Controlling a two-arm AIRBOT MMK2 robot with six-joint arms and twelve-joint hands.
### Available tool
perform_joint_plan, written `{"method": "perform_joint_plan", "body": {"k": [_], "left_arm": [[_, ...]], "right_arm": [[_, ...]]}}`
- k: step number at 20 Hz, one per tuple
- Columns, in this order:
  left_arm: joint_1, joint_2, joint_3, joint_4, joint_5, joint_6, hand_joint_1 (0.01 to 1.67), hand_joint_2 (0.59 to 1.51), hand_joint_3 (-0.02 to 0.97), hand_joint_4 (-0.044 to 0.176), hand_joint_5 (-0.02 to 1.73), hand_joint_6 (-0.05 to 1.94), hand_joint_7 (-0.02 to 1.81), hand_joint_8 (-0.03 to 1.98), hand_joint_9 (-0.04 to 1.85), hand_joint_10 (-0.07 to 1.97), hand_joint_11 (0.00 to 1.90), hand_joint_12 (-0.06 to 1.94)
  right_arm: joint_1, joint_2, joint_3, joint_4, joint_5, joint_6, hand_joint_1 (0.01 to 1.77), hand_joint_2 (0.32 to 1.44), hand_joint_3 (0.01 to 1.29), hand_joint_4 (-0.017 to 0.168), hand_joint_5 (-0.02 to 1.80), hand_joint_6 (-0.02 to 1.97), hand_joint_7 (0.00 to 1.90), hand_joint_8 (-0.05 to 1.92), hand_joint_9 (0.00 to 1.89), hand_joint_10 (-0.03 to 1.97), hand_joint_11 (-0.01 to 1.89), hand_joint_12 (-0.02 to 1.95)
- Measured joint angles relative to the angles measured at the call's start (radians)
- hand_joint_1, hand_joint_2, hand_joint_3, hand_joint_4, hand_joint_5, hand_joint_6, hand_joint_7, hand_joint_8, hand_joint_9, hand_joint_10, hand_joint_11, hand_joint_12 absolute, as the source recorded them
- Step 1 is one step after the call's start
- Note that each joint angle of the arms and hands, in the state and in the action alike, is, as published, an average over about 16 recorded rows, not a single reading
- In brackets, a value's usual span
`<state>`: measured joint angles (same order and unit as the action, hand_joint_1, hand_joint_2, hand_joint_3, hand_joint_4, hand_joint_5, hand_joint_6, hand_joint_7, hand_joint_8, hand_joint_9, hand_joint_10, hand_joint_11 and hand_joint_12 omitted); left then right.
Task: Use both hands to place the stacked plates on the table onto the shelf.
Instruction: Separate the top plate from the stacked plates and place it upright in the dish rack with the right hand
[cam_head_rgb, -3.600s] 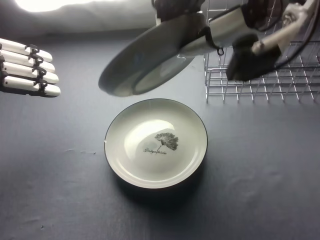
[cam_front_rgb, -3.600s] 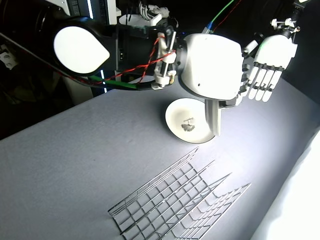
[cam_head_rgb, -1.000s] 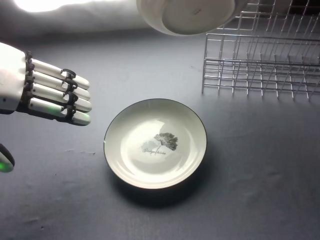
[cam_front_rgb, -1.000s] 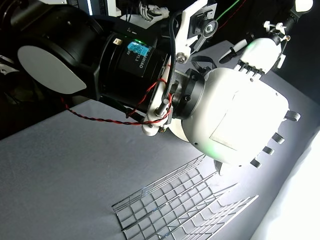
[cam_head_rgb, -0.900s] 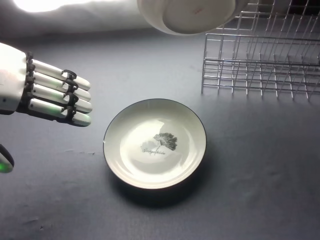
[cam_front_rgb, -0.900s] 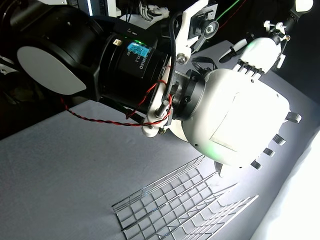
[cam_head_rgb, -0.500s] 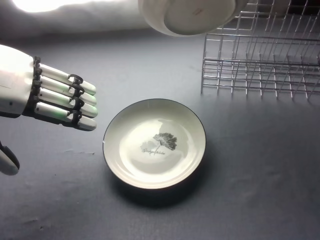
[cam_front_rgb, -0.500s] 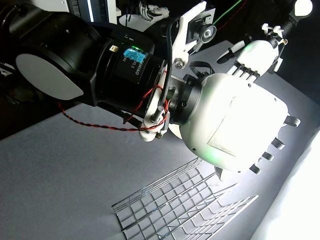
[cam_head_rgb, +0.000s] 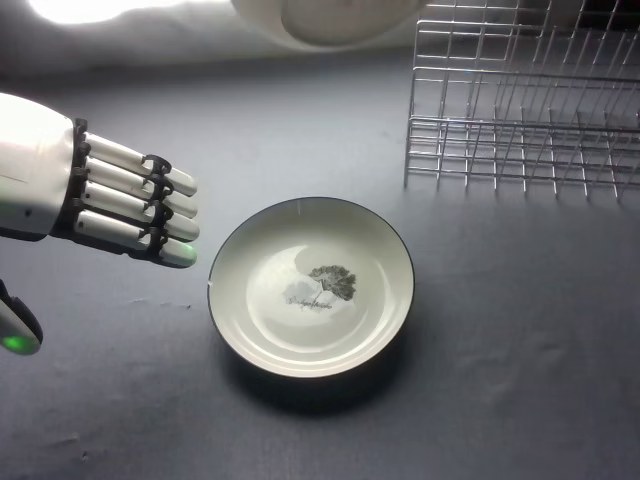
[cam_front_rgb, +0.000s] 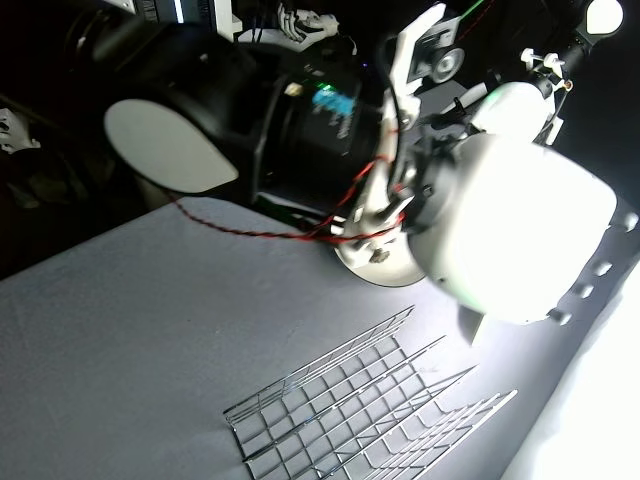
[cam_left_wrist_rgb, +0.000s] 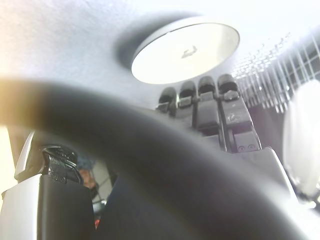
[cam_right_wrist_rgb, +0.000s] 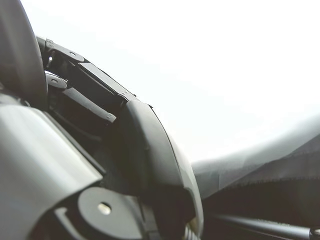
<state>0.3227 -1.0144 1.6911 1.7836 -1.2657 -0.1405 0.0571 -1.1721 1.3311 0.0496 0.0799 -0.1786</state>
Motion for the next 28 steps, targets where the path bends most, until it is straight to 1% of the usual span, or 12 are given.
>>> {"method": "perform_joint_plan", "body": {"k": [7, 16, 22, 28], "left_arm": [[0.000, 0.002, -0.006, 0.004, 0.000, 0.000, 0.01, 1.142, 0.008, -0.001, 0.02, 0.01, 0.02, 0.01, 0.01, 0.01, 0.01, 0.00], [-0.001, 0.007, -0.013, 0.006, 0.000, 0.000, 0.01, 1.144, 0.008, -0.001, 0.02, 0.01, 0.02, 0.01, 0.01, 0.01, 0.01, 0.00], [-0.001, 0.009, -0.016, 0.008, 0.000, 0.000, 0.01, 1.144, 0.008, -0.001, 0.02, 0.01, 0.02, 0.01, 0.01, 0.01, 0.01, 0.00], [-0.001, 0.009, -0.015, 0.008, 0.000, 0.000, 0.01, 1.144, 0.008, -0.001, 0.02, 0.01, 0.02, 0.01, 0.01, 0.01, 0.01, 0.00]], "right_arm": [[0.024, 0.004, 0.020, -0.032, -0.031, 0.002, 1.41, 0.97, 0.01, -0.008, 0.99, 0.82, 1.13, 0.68, 1.06, 0.90, 0.89, 0.99], [0.026, 0.042, 0.013, -0.105, -0.078, 0.006, 1.41, 0.97, 0.01, -0.007, 1.00, 0.85, 1.13, 0.67, 1.06, 0.89, 0.88, 1.00], [0.026, 0.050, -0.003, -0.146, -0.087, 0.007, 1.41, 0.97, 0.01, -0.007, 1.00, 0.86, 1.13, 0.66, 1.05, 0.91, 0.89, 1.00], [0.027, 0.047, -0.026, -0.165, -0.081, 0.006, 1.41, 0.97, 0.01, -0.007, 0.99, 0.87, 1.13, 0.67, 1.04, 0.91, 0.89, 1.01]]}}
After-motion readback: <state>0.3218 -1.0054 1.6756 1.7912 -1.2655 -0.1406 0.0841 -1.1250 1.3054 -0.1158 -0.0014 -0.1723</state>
